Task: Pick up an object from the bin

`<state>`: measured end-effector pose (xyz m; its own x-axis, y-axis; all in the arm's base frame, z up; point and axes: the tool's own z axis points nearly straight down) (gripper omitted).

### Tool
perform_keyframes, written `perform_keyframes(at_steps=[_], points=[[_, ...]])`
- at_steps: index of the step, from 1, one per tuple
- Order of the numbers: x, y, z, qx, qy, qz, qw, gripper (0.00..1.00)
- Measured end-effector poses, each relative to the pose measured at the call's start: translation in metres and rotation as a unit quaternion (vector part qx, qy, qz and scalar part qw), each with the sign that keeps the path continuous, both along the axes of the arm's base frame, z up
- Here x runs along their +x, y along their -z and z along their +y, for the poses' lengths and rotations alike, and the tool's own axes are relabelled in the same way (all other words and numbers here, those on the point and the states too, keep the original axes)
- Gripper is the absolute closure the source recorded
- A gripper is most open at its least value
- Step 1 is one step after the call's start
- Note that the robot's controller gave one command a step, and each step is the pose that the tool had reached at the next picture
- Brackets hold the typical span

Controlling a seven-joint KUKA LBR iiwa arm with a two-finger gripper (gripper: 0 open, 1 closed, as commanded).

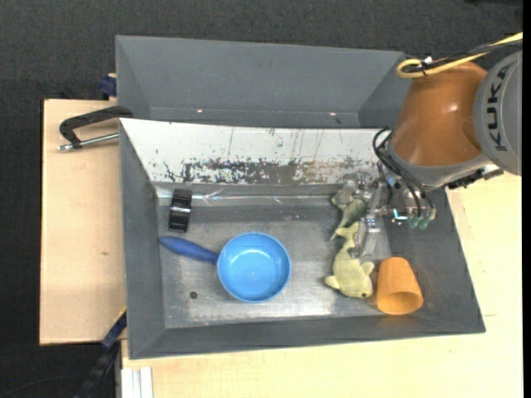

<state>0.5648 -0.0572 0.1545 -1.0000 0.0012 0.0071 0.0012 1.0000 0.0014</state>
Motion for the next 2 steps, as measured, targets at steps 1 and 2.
perform_keyframes(at_steps=[1, 2], points=[[-0.027, 0.0839, -0.0222, 0.001, -0.155, -0.0031, 0.9879, 0.0], [-0.0244, 0.0811, -0.0221, -0.001, -0.156, -0.0073, 0.9878, 1.0]])
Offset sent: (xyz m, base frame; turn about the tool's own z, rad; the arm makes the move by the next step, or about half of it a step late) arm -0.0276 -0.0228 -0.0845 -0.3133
